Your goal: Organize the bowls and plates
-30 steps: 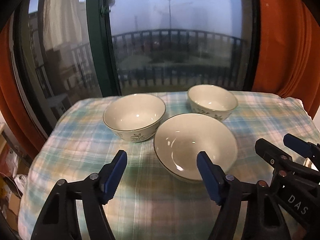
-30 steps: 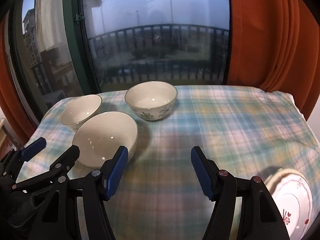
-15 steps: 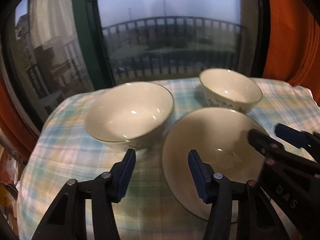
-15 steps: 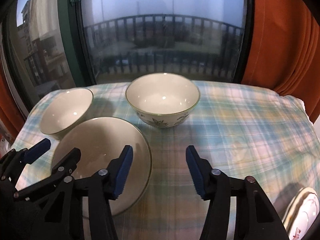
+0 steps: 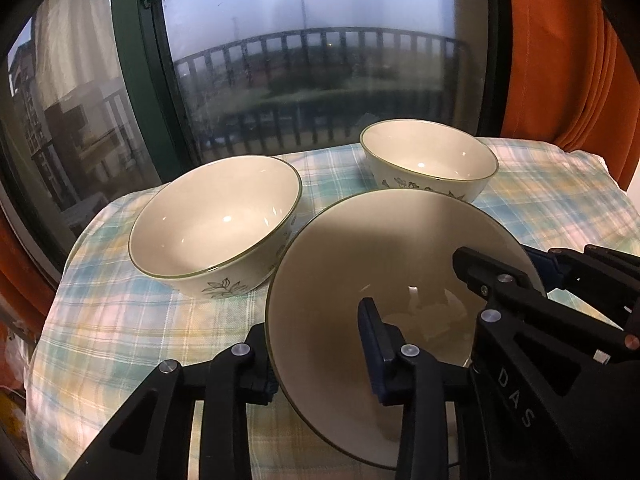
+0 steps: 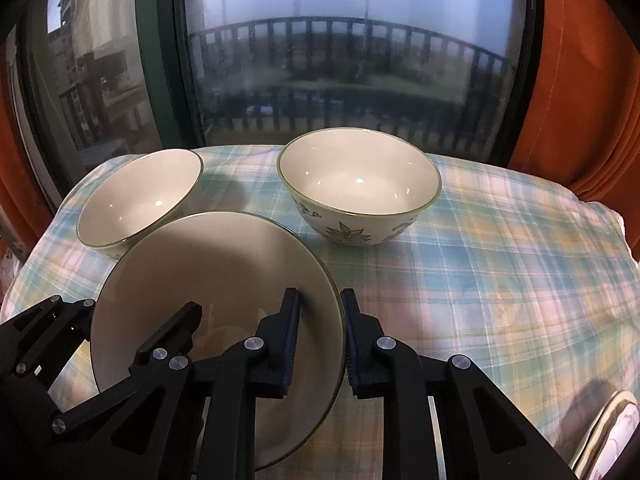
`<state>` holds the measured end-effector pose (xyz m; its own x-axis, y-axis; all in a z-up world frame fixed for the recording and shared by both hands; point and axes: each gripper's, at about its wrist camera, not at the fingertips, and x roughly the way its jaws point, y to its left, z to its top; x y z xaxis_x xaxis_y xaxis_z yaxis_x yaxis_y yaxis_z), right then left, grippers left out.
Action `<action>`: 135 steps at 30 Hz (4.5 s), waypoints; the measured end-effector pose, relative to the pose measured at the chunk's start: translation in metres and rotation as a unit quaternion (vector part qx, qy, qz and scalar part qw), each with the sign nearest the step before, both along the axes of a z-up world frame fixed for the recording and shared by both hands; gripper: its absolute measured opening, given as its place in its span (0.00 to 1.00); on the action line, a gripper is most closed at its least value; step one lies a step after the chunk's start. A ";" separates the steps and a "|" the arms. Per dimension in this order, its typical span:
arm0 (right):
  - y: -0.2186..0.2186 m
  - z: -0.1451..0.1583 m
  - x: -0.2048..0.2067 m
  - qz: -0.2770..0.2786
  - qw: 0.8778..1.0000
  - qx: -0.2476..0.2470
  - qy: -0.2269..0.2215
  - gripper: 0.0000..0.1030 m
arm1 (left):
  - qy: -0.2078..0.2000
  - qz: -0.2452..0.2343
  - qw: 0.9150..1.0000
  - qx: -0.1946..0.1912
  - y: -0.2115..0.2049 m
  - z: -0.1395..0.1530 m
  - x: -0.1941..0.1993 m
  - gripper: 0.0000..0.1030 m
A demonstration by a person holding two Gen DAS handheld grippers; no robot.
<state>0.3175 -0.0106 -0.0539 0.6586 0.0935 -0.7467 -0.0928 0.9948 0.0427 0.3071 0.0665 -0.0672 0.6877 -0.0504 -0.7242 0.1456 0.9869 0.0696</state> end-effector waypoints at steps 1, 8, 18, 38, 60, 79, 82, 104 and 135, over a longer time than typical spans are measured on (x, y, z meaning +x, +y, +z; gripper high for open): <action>-0.001 0.000 -0.001 -0.002 1.000 0.001 0.002 0.23 | -0.001 0.001 1.000 0.002 0.000 0.001 -0.002 0.33; -0.003 0.003 -0.014 0.002 1.000 0.002 0.006 0.23 | 0.000 0.011 1.000 0.002 0.003 0.004 -0.017 0.33; -0.014 0.016 -0.054 0.006 1.000 0.010 -0.004 0.23 | -0.011 0.010 1.000 0.000 -0.013 0.013 -0.056 0.33; -0.077 0.029 -0.140 -0.018 0.999 0.027 -0.026 0.23 | -0.026 -0.006 0.999 -0.019 -0.066 0.025 -0.131 0.33; -0.132 0.010 -0.193 -0.027 0.999 0.038 -0.020 0.23 | -0.006 -0.019 1.000 -0.012 -0.114 0.007 -0.166 0.33; -0.127 -0.003 -0.187 -0.015 0.999 0.047 -0.015 0.49 | 0.006 -0.045 0.999 -0.026 -0.115 -0.001 -0.165 0.71; -0.125 0.004 -0.192 -0.011 0.998 0.045 -0.032 0.64 | -0.008 -0.046 0.998 -0.028 -0.112 0.004 -0.170 0.80; -0.090 0.047 -0.215 -0.005 0.996 0.039 -0.082 0.79 | -0.052 -0.030 0.997 -0.052 -0.068 0.041 -0.188 0.89; 0.021 0.110 -0.035 0.015 0.998 0.029 -0.047 0.82 | -0.046 0.043 0.996 -0.058 0.048 0.095 -0.017 0.89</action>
<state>0.2822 0.0105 0.0559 0.7221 0.1556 -0.6741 -0.1296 0.9876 0.0891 0.2904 0.1150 0.0276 0.7557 -0.0680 -0.6513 0.0585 0.9976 -0.0362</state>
